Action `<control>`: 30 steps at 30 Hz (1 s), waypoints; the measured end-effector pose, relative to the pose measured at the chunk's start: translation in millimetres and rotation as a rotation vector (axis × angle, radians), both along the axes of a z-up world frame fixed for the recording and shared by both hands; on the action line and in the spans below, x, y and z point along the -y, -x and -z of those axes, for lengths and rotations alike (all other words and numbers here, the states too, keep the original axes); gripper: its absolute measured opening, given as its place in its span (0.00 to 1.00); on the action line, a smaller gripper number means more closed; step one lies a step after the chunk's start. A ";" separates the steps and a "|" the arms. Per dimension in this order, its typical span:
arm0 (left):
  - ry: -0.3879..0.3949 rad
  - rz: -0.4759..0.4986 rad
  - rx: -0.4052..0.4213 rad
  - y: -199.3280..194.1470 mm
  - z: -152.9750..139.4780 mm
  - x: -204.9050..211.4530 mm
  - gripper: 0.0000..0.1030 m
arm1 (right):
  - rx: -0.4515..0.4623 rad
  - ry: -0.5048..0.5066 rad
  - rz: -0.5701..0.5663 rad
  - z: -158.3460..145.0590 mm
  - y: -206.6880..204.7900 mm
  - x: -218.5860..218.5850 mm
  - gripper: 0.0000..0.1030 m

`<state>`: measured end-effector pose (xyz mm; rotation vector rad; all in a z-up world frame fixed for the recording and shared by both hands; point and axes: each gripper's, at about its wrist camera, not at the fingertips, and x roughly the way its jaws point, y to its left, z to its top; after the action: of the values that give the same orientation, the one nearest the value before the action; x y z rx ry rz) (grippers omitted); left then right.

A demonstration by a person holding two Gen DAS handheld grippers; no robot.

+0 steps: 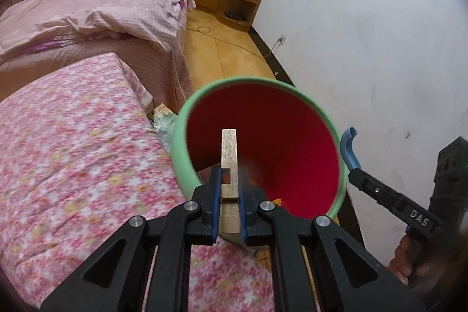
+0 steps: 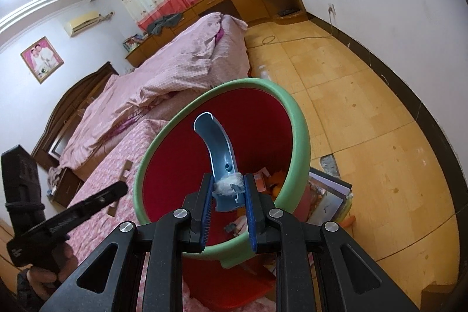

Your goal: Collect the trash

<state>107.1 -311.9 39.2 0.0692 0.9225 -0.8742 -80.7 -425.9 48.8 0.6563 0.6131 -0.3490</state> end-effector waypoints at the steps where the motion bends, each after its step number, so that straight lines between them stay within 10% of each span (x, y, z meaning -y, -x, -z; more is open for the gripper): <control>1: -0.005 0.003 -0.004 -1.8 3.3 3.5 0.09 | -0.002 -0.004 0.001 1.8 -1.1 1.9 0.20; 22: -0.056 -0.006 0.016 11.6 4.4 -8.1 0.31 | 0.011 -0.007 -0.016 -5.5 -5.8 -4.6 0.31; 30: -0.064 -0.089 0.037 25.4 -15.1 -49.3 0.39 | 0.038 0.023 -0.064 -26.4 1.8 -36.4 0.56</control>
<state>81.7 -262.7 54.3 0.0982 0.9117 -0.7586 -82.5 -389.6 75.3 0.6184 0.5918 -0.2830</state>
